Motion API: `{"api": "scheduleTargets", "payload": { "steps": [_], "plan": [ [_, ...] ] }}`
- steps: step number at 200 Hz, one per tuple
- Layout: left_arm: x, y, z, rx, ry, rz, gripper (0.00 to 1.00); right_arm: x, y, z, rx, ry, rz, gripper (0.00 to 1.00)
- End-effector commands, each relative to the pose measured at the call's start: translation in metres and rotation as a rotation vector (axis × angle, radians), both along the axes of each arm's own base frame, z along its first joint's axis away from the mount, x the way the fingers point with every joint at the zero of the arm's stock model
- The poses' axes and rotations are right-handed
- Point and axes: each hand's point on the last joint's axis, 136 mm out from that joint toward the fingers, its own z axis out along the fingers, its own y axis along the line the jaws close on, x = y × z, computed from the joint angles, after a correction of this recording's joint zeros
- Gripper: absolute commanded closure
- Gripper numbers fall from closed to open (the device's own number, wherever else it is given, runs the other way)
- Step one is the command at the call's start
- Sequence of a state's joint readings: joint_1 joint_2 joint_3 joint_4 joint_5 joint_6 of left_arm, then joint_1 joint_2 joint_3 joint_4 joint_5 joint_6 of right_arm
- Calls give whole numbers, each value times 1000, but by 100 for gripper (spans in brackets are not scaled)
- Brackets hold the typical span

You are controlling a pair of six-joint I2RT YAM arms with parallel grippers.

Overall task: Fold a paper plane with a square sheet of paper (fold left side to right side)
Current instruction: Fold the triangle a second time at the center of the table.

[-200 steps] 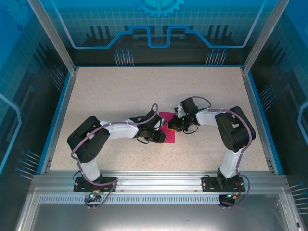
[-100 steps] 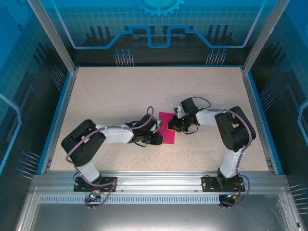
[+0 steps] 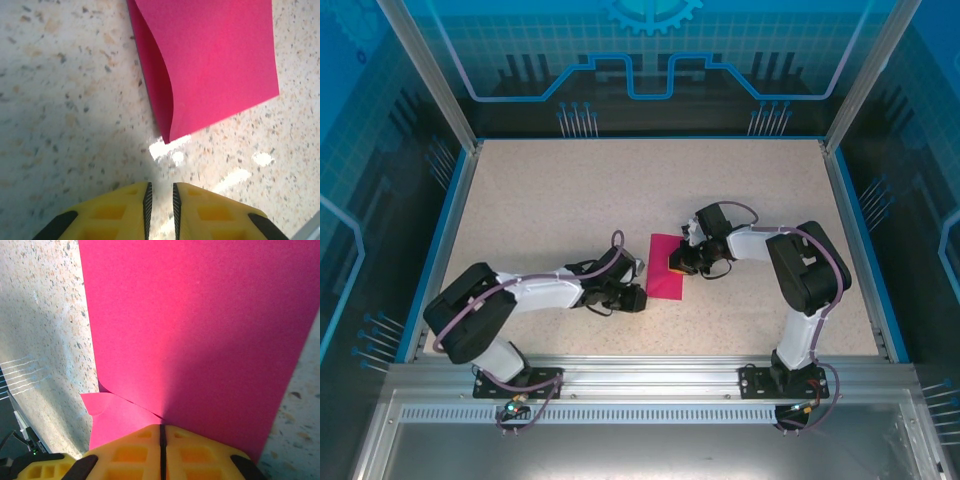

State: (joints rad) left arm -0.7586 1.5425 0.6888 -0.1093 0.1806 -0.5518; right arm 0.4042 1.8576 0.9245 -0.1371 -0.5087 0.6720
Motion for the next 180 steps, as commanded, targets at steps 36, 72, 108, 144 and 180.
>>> {"api": "scheduleTargets", "payload": {
  "steps": [36,72,108,144,180],
  "plan": [
    [25,-23,38,-84,-45,-19,75,-16,-26,-33,-122,90,-32,91],
    [41,-43,24,-88,-29,-44,76,-16,-25,-32,-120,93,-29,91],
    [47,-41,3,-26,-8,-36,76,-16,-25,-31,-115,91,-29,91],
    [40,-24,-21,59,36,3,77,-13,-23,-25,-105,70,-18,91],
    [27,-14,-35,65,76,35,79,-6,-13,-3,-33,5,18,91]
  ]
}}
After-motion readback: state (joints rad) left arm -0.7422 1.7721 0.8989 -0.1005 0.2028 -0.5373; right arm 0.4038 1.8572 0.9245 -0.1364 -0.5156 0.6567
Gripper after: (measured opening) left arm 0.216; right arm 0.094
